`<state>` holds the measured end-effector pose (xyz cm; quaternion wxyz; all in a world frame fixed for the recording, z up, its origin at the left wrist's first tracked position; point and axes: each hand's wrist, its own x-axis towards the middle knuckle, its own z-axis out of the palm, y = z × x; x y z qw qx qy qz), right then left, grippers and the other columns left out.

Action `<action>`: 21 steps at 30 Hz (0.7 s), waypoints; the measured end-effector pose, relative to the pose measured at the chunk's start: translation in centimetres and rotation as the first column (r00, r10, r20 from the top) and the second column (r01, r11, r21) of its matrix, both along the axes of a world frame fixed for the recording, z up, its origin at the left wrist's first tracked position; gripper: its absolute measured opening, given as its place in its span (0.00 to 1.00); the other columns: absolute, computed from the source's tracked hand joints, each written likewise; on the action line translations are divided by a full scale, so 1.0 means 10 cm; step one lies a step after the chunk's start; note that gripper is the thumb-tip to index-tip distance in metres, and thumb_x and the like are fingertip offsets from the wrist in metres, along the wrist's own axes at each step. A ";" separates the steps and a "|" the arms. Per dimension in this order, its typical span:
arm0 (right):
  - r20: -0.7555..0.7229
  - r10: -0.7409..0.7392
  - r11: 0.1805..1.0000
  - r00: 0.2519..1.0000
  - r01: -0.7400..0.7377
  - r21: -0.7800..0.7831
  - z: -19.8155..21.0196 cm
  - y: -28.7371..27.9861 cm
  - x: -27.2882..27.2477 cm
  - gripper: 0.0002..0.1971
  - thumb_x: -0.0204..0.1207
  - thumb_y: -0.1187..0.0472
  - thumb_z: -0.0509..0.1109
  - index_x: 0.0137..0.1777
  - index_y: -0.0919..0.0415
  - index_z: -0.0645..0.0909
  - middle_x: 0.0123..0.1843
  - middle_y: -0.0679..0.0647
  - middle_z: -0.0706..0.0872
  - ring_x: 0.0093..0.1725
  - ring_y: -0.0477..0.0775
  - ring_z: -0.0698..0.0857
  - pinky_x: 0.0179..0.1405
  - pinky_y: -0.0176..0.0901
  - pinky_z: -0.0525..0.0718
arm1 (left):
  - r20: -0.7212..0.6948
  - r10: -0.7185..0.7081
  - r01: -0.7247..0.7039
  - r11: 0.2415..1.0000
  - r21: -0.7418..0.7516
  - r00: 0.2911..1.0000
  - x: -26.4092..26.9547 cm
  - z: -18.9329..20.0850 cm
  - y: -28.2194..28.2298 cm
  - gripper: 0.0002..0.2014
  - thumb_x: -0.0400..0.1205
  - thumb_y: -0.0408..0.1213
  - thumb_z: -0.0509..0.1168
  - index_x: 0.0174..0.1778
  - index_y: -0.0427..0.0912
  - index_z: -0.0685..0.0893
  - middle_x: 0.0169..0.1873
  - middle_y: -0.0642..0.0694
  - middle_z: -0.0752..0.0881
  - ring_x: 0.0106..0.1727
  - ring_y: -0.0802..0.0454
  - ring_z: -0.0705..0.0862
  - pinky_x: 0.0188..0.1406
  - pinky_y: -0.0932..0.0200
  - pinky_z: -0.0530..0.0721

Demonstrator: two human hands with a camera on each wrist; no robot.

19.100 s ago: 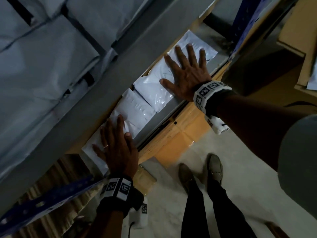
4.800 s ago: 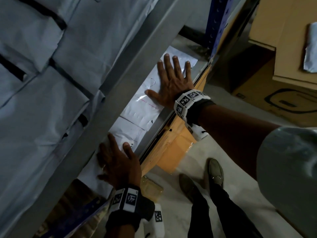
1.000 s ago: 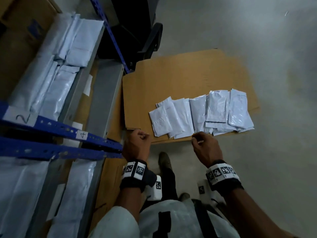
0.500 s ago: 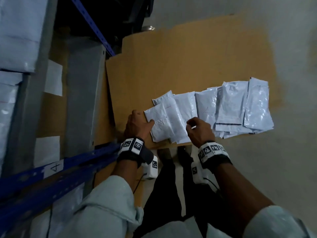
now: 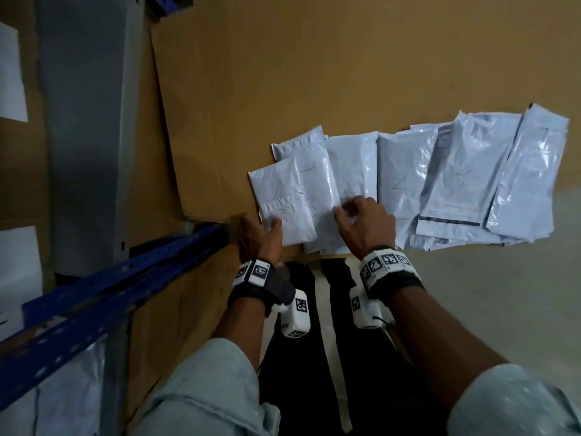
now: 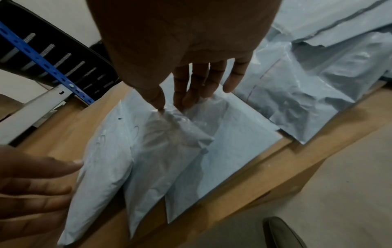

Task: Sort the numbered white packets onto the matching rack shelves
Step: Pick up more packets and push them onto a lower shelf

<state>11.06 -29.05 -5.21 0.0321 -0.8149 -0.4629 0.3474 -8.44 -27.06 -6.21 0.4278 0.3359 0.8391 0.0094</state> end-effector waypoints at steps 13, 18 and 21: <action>-0.063 -0.121 0.969 0.991 0.132 0.208 -0.12 0.03 0.07 0.08 0.88 0.55 0.59 0.56 0.58 0.75 0.40 0.56 0.86 0.41 0.72 0.85 0.46 0.60 0.80 | -0.037 0.143 -0.129 0.957 0.261 0.989 0.01 -0.20 0.16 0.03 0.89 0.41 0.60 0.54 0.46 0.76 0.53 0.42 0.83 0.53 0.42 0.81 0.49 0.52 0.76; 0.018 -0.229 0.939 0.973 0.216 0.269 -0.09 0.08 0.30 0.08 0.90 0.56 0.57 0.57 0.58 0.74 0.40 0.54 0.82 0.41 0.70 0.83 0.48 0.62 0.80 | -0.087 0.142 -0.101 0.925 0.366 0.986 0.02 -0.27 0.27 0.01 0.88 0.40 0.59 0.53 0.50 0.72 0.48 0.50 0.82 0.50 0.44 0.82 0.59 0.42 0.81; 0.040 -0.290 0.911 0.956 0.263 0.317 -0.12 0.08 0.35 0.11 0.88 0.55 0.59 0.64 0.59 0.77 0.57 0.57 0.84 0.56 0.66 0.83 0.58 0.61 0.78 | -0.185 0.049 0.023 0.929 0.368 0.982 0.05 -0.28 0.27 0.19 0.85 0.49 0.64 0.68 0.44 0.75 0.64 0.41 0.80 0.62 0.38 0.80 0.67 0.39 0.77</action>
